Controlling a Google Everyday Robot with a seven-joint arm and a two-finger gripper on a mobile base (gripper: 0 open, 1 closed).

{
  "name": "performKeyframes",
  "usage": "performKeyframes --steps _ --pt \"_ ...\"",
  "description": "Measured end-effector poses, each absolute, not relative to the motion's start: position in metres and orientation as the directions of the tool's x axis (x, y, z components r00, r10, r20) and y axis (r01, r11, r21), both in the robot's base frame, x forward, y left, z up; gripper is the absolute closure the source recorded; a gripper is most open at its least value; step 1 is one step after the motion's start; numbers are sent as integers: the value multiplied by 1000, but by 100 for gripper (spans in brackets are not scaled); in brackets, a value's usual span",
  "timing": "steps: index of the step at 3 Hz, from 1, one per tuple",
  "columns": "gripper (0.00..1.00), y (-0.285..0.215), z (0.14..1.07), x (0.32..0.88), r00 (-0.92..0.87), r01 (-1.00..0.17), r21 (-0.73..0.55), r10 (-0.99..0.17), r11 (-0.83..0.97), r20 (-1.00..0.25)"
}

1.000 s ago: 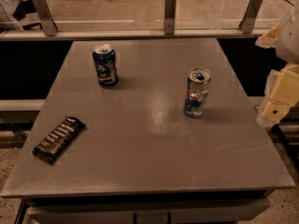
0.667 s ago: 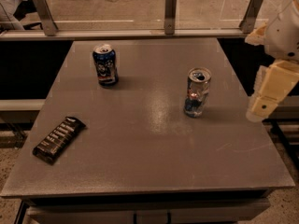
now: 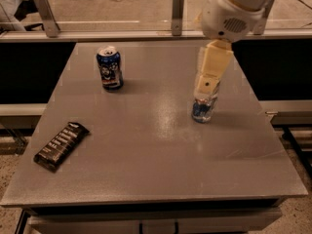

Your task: Move pepsi can near rxbar chocolate

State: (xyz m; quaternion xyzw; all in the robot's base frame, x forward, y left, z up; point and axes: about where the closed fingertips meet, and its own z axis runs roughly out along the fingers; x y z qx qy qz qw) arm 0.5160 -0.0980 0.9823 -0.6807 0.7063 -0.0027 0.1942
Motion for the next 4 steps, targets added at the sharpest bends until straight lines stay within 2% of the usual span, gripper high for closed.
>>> performKeyframes --steps 1,3,4 --pt "0 -22 992 553 101 -957 -290 -948 -10 -303" --pt "0 -14 988 556 105 -959 -284 -937 -7 -332" --pt "0 13 969 581 90 -960 -280 -919 23 -385"
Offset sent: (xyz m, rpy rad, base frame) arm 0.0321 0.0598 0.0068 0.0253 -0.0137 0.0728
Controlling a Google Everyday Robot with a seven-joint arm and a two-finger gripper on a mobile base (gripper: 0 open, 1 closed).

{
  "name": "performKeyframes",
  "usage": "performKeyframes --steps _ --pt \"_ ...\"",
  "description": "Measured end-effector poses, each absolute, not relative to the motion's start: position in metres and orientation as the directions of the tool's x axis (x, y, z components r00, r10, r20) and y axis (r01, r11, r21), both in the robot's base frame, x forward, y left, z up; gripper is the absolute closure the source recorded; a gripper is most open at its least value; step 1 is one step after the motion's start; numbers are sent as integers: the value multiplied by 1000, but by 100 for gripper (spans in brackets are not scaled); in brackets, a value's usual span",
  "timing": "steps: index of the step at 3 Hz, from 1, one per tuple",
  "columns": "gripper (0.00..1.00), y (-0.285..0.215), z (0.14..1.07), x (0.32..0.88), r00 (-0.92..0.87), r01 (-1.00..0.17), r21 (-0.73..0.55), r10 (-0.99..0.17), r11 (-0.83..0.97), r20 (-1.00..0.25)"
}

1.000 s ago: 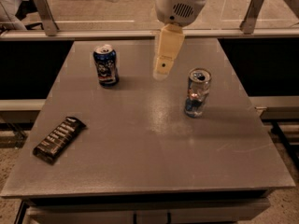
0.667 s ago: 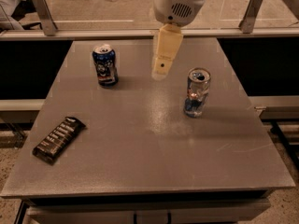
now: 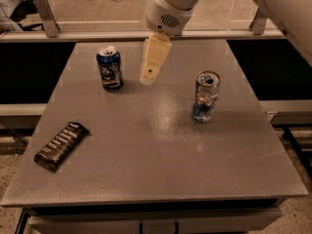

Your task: Move pepsi can near rxbar chocolate

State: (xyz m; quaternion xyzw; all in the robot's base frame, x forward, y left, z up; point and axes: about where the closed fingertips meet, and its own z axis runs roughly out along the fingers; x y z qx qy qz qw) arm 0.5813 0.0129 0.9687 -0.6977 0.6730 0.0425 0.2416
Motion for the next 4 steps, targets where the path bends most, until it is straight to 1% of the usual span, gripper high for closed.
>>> performKeyframes --steps 2,3,4 --pt "0 72 933 643 48 -950 -284 -841 128 -540" --pt "0 97 924 661 35 -955 -257 -801 150 -597" --pt "16 123 914 667 39 -971 -207 -771 122 -636"
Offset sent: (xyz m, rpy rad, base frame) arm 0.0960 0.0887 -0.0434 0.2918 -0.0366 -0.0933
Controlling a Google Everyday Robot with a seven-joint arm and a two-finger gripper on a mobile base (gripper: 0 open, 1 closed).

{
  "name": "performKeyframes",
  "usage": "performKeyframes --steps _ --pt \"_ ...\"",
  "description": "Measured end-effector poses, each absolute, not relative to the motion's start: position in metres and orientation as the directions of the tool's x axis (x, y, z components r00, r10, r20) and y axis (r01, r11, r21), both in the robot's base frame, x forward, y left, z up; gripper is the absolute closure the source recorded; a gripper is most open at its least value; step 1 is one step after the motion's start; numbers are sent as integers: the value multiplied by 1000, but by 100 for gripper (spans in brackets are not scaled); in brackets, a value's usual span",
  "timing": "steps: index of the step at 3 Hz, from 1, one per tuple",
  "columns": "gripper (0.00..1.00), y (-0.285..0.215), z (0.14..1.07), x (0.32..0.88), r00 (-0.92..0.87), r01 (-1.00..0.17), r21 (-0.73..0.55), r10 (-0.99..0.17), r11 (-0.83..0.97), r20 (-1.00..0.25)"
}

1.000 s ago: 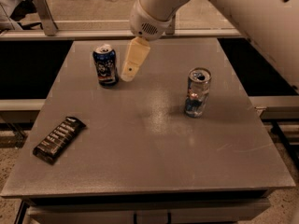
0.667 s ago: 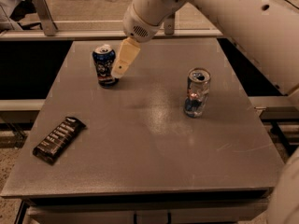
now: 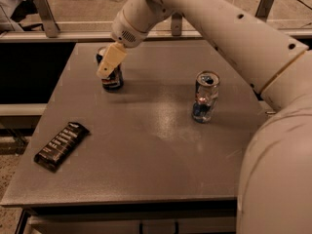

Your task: Move pepsi can near rxbar chocolate

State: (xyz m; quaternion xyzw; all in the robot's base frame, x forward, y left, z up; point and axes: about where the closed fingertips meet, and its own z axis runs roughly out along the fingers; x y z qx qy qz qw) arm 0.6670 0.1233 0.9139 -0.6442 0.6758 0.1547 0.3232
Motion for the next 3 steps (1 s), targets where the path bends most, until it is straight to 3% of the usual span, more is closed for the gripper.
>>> performKeyframes --steps 3 --pt "84 152 912 638 138 -987 -152 -796 -59 -590"
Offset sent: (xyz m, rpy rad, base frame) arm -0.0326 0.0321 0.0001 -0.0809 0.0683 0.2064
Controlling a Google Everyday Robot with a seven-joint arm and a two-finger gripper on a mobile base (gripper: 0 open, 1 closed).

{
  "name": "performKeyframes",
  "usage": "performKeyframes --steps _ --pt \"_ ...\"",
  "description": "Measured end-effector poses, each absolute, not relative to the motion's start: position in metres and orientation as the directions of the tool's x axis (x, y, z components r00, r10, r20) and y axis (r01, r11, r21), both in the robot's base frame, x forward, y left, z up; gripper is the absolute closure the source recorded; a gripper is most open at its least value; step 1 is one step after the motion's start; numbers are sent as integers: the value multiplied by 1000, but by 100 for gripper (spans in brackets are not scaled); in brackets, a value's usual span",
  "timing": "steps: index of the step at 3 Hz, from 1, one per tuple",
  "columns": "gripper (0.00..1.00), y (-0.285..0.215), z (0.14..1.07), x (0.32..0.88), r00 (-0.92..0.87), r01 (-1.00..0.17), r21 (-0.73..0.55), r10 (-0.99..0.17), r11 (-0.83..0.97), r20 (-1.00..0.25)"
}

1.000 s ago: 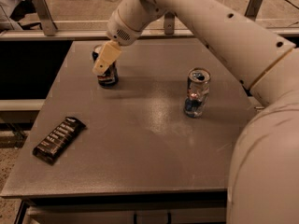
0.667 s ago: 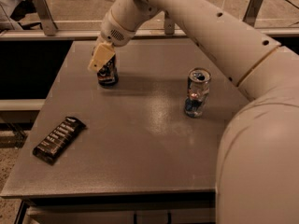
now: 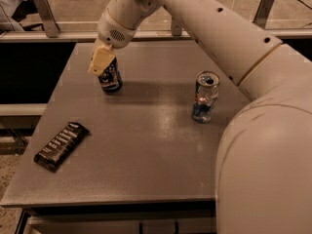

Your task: Move pepsi can near rxbar chocolate

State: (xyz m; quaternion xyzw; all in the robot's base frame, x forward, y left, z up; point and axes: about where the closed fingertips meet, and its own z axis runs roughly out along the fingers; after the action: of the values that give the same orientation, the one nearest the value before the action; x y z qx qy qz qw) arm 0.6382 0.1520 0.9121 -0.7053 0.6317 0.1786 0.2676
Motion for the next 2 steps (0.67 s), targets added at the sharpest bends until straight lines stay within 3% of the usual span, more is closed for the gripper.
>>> performKeyframes --steps 1,2 --pt "100 149 925 640 156 -984 -164 -791 -72 -591" --pt "100 144 949 645 173 -979 -191 -779 -69 -602"
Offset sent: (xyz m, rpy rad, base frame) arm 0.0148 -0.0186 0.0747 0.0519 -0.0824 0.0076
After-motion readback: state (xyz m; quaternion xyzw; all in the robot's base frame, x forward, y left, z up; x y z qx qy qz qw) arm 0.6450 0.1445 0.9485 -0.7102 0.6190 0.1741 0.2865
